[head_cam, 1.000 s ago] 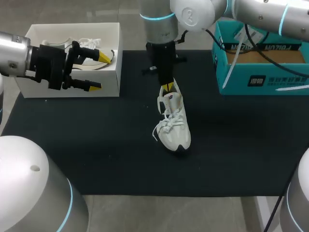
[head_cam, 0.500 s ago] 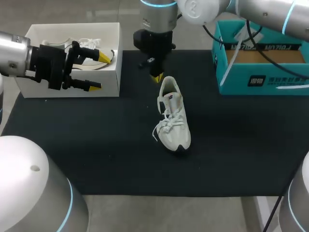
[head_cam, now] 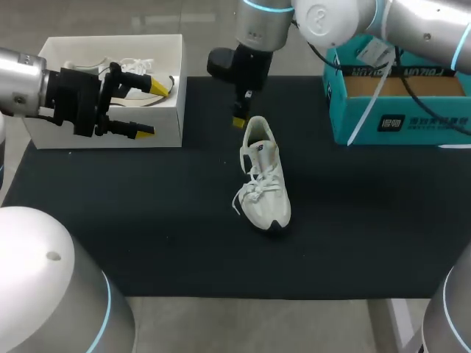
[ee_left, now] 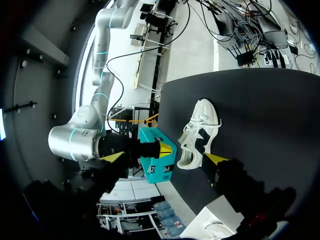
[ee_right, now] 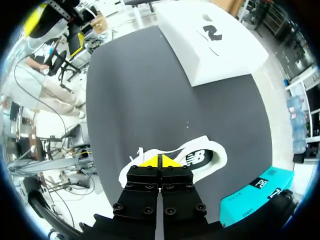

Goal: Take the shoe out of the shoebox, open the shoe tongue, remove and reinsert the insole, then place the shoe into the shoebox

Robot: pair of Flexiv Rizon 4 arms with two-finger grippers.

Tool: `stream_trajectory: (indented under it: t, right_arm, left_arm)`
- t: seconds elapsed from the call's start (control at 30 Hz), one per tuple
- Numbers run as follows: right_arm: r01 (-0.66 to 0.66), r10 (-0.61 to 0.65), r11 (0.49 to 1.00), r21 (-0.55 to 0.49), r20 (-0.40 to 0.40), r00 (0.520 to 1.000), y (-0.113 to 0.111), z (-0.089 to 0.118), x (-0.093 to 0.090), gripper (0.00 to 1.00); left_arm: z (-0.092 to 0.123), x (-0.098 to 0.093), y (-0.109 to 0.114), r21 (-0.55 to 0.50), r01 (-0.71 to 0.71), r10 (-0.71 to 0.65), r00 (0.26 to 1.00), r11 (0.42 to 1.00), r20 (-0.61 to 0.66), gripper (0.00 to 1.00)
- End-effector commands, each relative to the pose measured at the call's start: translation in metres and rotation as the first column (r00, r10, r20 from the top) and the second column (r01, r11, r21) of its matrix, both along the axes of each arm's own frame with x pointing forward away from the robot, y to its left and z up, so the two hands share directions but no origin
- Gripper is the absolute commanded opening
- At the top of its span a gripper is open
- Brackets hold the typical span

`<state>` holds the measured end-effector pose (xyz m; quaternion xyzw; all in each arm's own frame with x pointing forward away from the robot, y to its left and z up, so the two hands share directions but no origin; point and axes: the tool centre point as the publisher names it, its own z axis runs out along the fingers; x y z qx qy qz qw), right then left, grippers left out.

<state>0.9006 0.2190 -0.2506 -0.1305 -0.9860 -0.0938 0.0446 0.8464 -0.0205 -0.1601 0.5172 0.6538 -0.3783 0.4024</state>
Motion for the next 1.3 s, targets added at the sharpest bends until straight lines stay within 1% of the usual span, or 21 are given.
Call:
stream_trajectory:
  t: [0.03,0.13,0.2,0.23,0.27,0.3,0.33,0.37,0.4,0.5,0.53,0.6,0.67,0.77,0.83,0.93,1.0,1.3]
  right_arm:
    - [-0.405,0.391,0.903,0.143,0.121,0.913,-0.014,-0.003,0.005,0.0]
    - [-0.418,0.402,0.903,0.1,0.147,0.904,-0.024,-0.002,0.012,0.0]
    - [-0.421,0.407,0.903,0.079,0.148,0.901,-0.031,-0.003,0.017,0.0]
    - [-0.42,0.406,0.906,0.056,0.166,0.898,-0.033,-0.002,0.02,0.0]
    - [-0.418,0.407,0.907,0.047,0.154,0.9,-0.036,-0.002,0.023,0.01]
    - [-0.42,0.409,0.907,0.045,0.154,0.9,-0.037,-0.003,0.026,0.16]
    - [-0.423,0.412,0.906,0.032,0.172,0.895,-0.039,-0.003,0.029,0.33]
    - [-0.425,0.416,0.905,0.025,0.166,0.894,-0.039,-0.003,0.033,0.36]
    - [-0.428,0.419,0.904,0.012,0.173,0.891,-0.04,-0.003,0.034,0.38]
    - [-0.432,0.428,0.901,-0.02,0.193,0.883,-0.041,-0.004,0.042,0.47]
    - [-0.432,0.429,0.901,-0.028,0.192,0.883,-0.041,-0.005,0.046,0.62]
    - [-0.43,0.429,0.902,-0.035,0.194,0.882,-0.042,-0.008,0.051,0.62]
    - [-0.426,0.429,0.903,-0.055,0.185,0.884,-0.043,-0.011,0.056,0.65]
    - [-0.405,0.413,0.911,-0.077,0.178,0.893,-0.045,-0.015,0.065,0.78]
    - [-0.39,0.399,0.917,-0.084,0.165,0.902,-0.047,-0.018,0.069,0.96]
    - [-0.373,0.384,0.923,-0.091,0.162,0.909,-0.048,-0.021,0.073,1.0]
    - [-0.366,0.371,0.928,-0.064,0.171,0.913,-0.049,-0.023,0.074,1.0]
    - [-0.366,0.371,0.928,-0.064,0.171,0.913,-0.049,-0.023,0.074,1.0]
  left_arm:
    - [0.0,0.0,-0.001,0.004,0.0,0.0,1.0,1.0,0.0,1.0]
    - [0.0,0.0,-0.001,0.004,0.0,0.0,1.0,1.0,0.0,1.0]
    - [0.0,0.0,-0.001,0.004,0.0,0.0,1.0,1.0,0.0,1.0]
    - [0.0,0.0,-0.001,0.004,0.0,0.0,1.0,1.0,0.0,1.0]
    - [0.0,0.0,-0.001,0.004,0.0,0.0,1.0,1.0,0.0,1.0]
    - [0.0,0.0,-0.001,0.004,0.0,0.0,1.0,1.0,0.0,1.0]
    - [0.0,0.0,-0.001,0.004,0.0,0.0,1.0,1.0,0.0,1.0]
    - [0.0,0.0,-0.001,0.004,0.0,0.0,1.0,1.0,0.0,1.0]
    - [0.0,0.0,-0.001,0.004,0.0,0.0,1.0,1.0,0.0,1.0]
    - [0.0,0.0,-0.001,0.004,0.0,0.0,1.0,1.0,0.0,1.0]
    - [0.0,0.0,-0.001,0.004,0.0,0.0,1.0,1.0,0.0,1.0]
    - [0.0,0.0,-0.001,0.004,0.0,0.0,1.0,1.0,0.0,1.0]
    - [0.0,0.0,-0.001,0.004,0.0,0.0,1.0,1.0,0.0,1.0]
    - [0.0,0.0,-0.001,0.004,0.0,0.0,1.0,1.0,0.0,1.0]
    - [0.0,0.0,-0.001,0.004,0.0,0.0,1.0,1.0,0.0,1.0]
    - [0.0,0.0,-0.001,0.004,0.0,0.0,1.0,1.0,0.0,1.0]
    - [0.0,0.0,-0.001,0.004,0.0,0.0,1.0,1.0,0.0,1.0]
    - [0.0,0.0,-0.001,0.004,0.0,0.0,1.0,1.0,0.0,1.0]
